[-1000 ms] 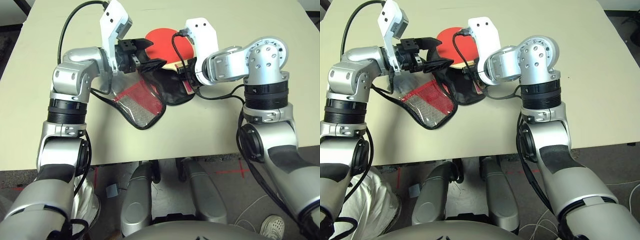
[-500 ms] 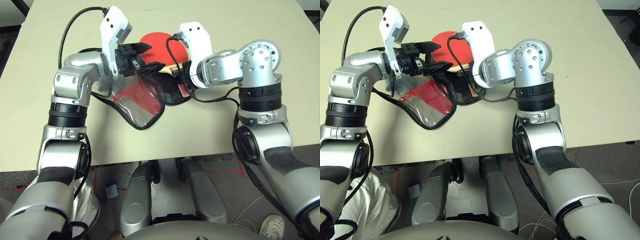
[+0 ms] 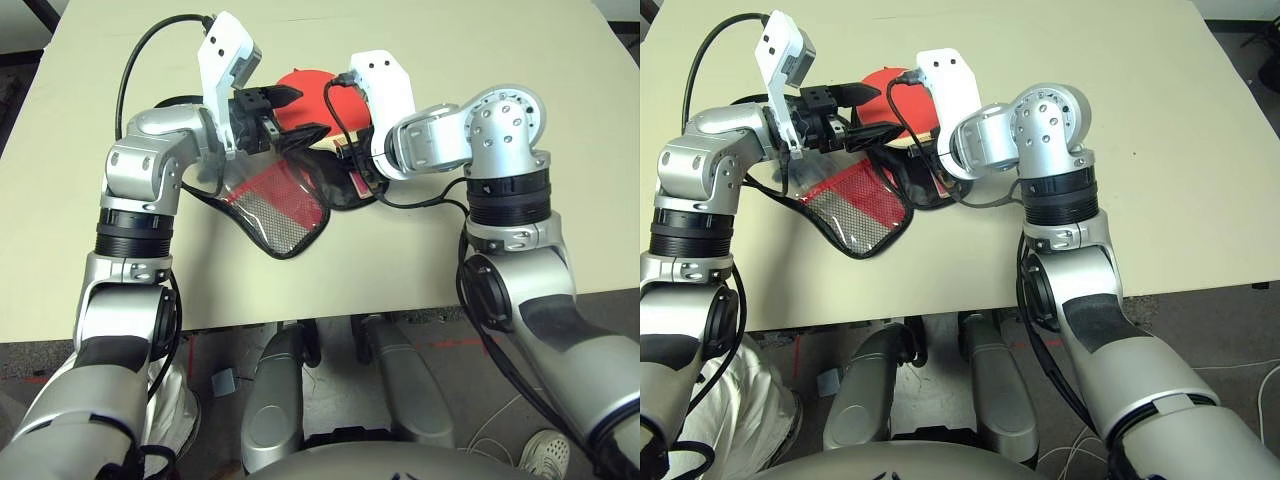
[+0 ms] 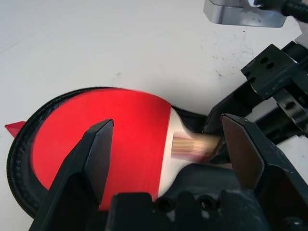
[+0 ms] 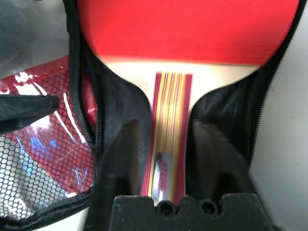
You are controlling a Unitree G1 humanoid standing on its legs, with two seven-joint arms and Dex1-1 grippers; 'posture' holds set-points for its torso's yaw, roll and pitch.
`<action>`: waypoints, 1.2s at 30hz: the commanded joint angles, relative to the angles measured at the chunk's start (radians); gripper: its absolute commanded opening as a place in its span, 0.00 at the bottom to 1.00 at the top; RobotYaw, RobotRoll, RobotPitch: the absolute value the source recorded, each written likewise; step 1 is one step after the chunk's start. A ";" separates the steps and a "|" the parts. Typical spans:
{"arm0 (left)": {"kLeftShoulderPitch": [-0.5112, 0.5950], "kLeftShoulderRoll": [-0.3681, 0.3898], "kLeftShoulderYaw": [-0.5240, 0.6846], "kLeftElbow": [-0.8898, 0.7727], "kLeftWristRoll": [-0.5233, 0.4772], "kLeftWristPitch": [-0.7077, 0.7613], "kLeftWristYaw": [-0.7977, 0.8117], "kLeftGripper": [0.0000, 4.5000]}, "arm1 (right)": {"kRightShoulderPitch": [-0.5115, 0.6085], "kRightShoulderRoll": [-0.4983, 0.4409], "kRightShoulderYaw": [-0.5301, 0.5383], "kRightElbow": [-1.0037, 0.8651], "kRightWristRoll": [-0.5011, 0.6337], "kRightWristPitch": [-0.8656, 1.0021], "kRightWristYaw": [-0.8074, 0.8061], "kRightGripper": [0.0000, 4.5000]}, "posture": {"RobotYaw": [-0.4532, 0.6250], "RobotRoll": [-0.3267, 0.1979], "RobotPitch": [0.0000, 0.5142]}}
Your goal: Store the ping-pong paddle in its case and zip it.
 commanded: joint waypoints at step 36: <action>-0.069 0.421 0.131 0.769 0.165 -0.430 -0.040 1.00 | 0.260 -0.615 0.046 -0.128 -0.391 -0.800 1.218 1.00 | 0.39 0.62 0.70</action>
